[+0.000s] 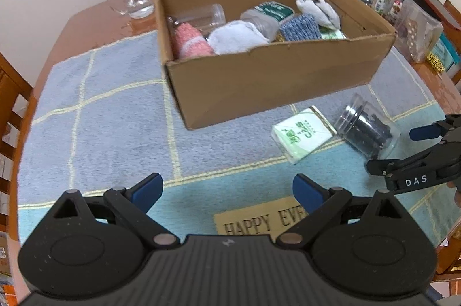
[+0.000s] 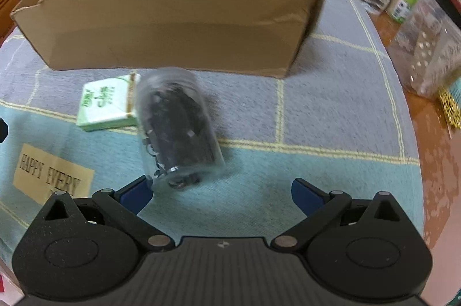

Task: Organize objects
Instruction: 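Move the left tool to the green C&S pack while the right tool reaches the clear dark-filled jar, then grasp the C&S pack with the left tool while the right tool grasps the clear jar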

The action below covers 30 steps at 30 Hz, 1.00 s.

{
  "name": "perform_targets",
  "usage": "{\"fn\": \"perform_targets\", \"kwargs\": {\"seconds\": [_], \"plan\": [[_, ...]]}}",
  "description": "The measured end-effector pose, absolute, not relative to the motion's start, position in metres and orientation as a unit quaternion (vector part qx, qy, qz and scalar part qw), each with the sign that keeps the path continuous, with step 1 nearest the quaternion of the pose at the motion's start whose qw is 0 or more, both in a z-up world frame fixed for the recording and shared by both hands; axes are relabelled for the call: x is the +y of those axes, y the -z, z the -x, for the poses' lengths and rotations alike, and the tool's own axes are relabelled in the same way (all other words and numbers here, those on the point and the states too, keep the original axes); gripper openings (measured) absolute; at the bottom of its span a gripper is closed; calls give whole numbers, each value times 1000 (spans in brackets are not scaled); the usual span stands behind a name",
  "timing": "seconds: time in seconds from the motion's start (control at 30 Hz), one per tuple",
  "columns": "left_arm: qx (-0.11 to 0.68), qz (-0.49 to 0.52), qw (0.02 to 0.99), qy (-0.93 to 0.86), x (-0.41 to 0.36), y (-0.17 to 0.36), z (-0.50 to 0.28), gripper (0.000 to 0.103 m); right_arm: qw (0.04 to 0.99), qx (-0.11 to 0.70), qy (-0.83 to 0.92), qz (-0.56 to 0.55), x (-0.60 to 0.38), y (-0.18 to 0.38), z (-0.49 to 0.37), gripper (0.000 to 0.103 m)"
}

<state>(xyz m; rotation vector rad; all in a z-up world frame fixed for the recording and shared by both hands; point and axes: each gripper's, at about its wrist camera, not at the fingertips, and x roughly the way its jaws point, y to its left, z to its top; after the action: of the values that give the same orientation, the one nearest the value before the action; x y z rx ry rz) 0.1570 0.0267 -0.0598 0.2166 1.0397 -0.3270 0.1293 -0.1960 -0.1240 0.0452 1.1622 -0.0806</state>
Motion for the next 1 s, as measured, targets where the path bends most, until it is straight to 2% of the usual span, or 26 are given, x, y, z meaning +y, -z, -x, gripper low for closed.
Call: {"fn": "perform_targets", "kwargs": {"seconds": [0.7, 1.0], "plan": [[508, -55, 846, 151, -44, 91, -210, 97, 853, 522, 5, 3, -245, 133, -138, 103], [525, -44, 838, 138, -43, 113, -214, 97, 852, 523, -12, 9, -243, 131, -135, 103]]}}
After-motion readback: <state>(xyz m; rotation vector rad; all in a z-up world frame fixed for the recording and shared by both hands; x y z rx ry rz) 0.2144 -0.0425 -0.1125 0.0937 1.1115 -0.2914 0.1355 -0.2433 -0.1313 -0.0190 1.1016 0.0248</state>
